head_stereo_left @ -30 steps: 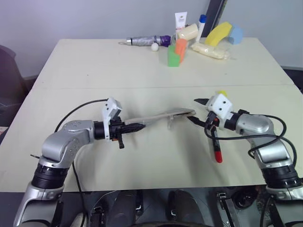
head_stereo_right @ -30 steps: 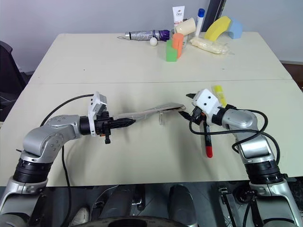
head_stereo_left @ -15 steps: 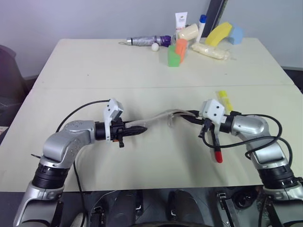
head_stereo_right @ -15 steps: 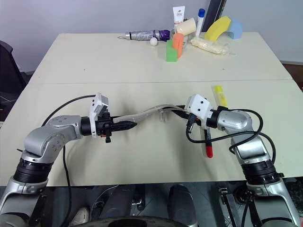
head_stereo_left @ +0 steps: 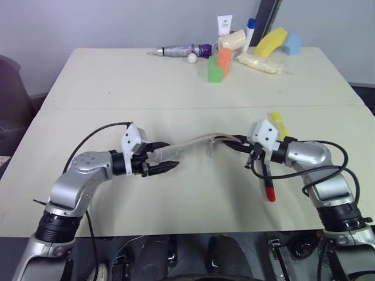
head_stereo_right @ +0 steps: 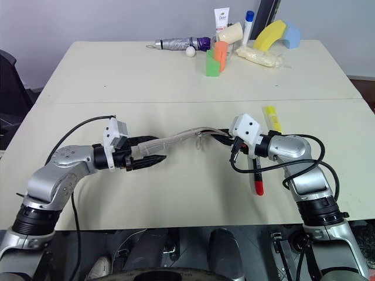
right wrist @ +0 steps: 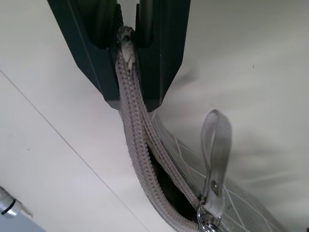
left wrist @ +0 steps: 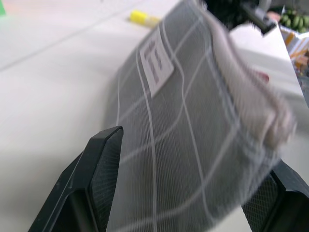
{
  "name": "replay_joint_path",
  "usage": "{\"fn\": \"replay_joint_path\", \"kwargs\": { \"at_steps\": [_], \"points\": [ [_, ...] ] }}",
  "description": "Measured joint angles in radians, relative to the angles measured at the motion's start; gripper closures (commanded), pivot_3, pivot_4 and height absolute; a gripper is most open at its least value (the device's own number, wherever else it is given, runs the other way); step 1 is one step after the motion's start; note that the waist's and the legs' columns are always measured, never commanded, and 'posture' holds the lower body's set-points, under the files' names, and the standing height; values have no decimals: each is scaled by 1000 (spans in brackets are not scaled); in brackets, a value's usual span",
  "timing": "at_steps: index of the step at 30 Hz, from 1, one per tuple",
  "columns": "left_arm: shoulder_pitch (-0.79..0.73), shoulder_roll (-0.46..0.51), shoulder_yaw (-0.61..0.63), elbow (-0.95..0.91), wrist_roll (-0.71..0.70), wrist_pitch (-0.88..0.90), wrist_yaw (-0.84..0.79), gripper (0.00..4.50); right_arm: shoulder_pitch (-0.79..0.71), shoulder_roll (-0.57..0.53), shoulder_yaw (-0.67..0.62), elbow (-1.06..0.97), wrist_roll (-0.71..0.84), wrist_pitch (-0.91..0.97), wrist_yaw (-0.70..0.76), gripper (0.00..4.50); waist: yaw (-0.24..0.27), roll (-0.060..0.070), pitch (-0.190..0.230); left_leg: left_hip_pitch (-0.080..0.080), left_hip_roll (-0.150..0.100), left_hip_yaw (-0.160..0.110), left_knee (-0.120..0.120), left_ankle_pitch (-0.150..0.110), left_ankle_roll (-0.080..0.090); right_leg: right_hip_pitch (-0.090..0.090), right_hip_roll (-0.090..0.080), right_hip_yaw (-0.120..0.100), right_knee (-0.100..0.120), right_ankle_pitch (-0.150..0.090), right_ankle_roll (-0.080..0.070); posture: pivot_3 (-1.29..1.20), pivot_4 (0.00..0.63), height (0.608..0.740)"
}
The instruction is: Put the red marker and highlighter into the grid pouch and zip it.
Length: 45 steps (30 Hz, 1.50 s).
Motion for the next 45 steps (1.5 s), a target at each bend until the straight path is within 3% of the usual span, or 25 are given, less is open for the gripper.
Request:
{"fn": "replay_joint_path", "kwargs": {
  "at_steps": [2, 7, 14, 15, 16, 20, 28, 37, 42, 45],
  "points": [
    [-4, -6, 14, 2, -5, -2, 1, 1905, 0, 0, 0, 6, 0, -1, 2, 4500, -1, 0, 0, 0, 0, 0, 0, 0, 0, 0, 0, 0, 0, 0, 0, 0, 150, 740],
    [-4, -5, 28, 2, -26, 0, -2, 4467, 0, 1, 0, 15, 0, -2, 0, 4500, 0, 0, 0, 0, 0, 0, 0, 0, 0, 0, 1, 0, 0, 0, 0, 0, 150, 740],
    [0, -7, 28, 2, -41, 1, 6, 4467, -6, 14, -4, 23, 3, 4, -12, 4500, 0, 0, 0, 0, 0, 0, 0, 0, 0, 0, 1, 0, 0, 0, 0, 0, 150, 740],
    [0, -11, 28, 2, -41, 1, 11, 4500, -11, 14, -4, 24, 4, 16, -12, 3703, 0, 0, 0, 0, 0, 0, 0, 0, 0, 0, 1, 0, 1, 0, 0, 0, 150, 740],
    [-1, -25, 28, 2, -40, -1, 25, 4500, -19, 13, -7, 24, 10, 37, -13, 3405, 1, 0, 0, 0, 0, 0, 0, 0, 0, 0, 1, 0, 1, 0, 0, 0, 150, 740],
    [-24, -93, 27, 5, -5, -43, 99, 4500, -43, -13, -40, 30, -16, 56, -69, 1425, 4, 0, 0, 0, -1, 0, 1, 0, 0, 0, 1, 0, 1, 0, 0, 0, 150, 740],
    [-89, -209, 17, 43, 110, -170, 238, 4500, -24, -60, -168, 4, 43, 228, -117, 1425, 2, 0, 0, 0, -1, 0, 1, 0, 0, 1, 1, 0, 1, 0, 0, 0, 150, 740],
    [-107, -261, -27, 90, 198, -247, 272, 4500, -114, 185, -168, -92, 147, 439, -334, 1425, 3, 0, 0, 0, -1, 1, 1, 0, 0, 0, 1, 0, 2, 0, 0, 0, 150, 740],
    [-108, -275, -37, 94, 218, -266, 277, 4500, -169, 262, -152, -94, 150, 482, -408, 1425, 2, 0, 0, 0, -1, 1, 1, 0, 1, 0, 1, 0, 2, 0, 0, 0, 150, 740],
    [-108, -280, -51, 94, 226, -270, 280, 4500, -180, 280, -150, -94, 159, 499, -423, 2231, 1, 0, 0, 0, -1, 1, 1, 0, 1, 0, 1, 0, 2, 0, 0, 0, 150, 740]
  ]
}}
